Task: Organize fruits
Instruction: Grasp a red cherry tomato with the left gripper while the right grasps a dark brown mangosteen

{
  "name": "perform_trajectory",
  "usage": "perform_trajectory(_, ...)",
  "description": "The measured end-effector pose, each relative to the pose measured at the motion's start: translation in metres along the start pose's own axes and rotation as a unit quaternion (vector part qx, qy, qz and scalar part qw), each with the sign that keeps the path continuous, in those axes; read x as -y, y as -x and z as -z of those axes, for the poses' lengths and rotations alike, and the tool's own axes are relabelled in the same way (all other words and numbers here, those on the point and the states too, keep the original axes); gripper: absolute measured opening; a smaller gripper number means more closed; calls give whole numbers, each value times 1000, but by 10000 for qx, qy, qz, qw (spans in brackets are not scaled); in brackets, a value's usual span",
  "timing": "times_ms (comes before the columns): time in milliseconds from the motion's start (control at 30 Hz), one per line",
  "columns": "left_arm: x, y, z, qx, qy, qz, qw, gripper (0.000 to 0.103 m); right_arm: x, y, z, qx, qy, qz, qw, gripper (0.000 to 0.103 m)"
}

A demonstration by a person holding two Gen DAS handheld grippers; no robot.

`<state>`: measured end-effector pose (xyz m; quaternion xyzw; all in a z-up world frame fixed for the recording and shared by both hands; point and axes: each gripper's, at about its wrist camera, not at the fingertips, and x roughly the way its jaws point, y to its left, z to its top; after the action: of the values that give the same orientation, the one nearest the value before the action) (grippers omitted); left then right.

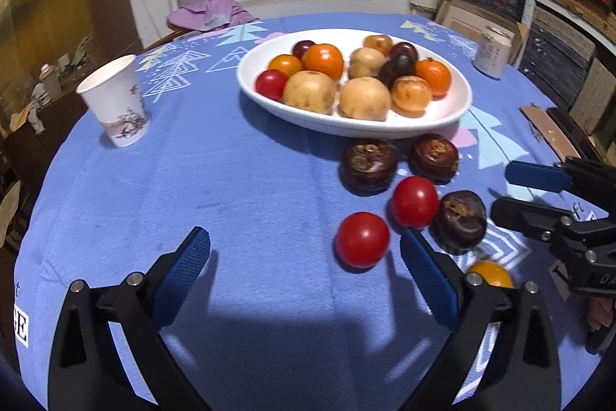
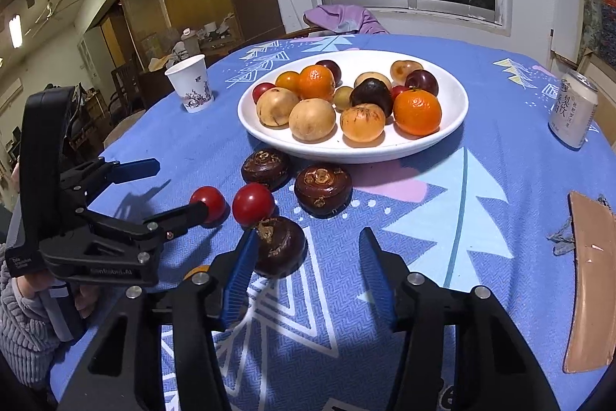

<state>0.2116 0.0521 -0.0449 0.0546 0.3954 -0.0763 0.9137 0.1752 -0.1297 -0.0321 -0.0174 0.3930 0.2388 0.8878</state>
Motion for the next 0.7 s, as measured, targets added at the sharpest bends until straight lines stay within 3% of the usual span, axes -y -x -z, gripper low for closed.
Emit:
perform_trajectory(200, 13, -9, -2, -183, -194, 239, 9994, 97, 2, -2, 0, -86, -72, -12, 9999, 55)
perform_trajectory(267, 12, -10, -2, -192, -121, 357, 9991, 90, 3, -3, 1, -103, -102, -25, 9999, 55)
perform_trajectory(300, 11, -10, -3, -190, -91, 441, 9988, 74, 3, -3, 1, -105, -106, -31, 9999, 55)
perform_trajectory(333, 10, -12, -3, -224, -56, 533, 9983, 65, 2, -3, 1, -103, -97, -32, 9999, 55)
perform_trajectory(700, 17, -17, -4, -305, -86, 890, 9955, 53, -5, -7, 3, -160, 35, -53, 9999, 55)
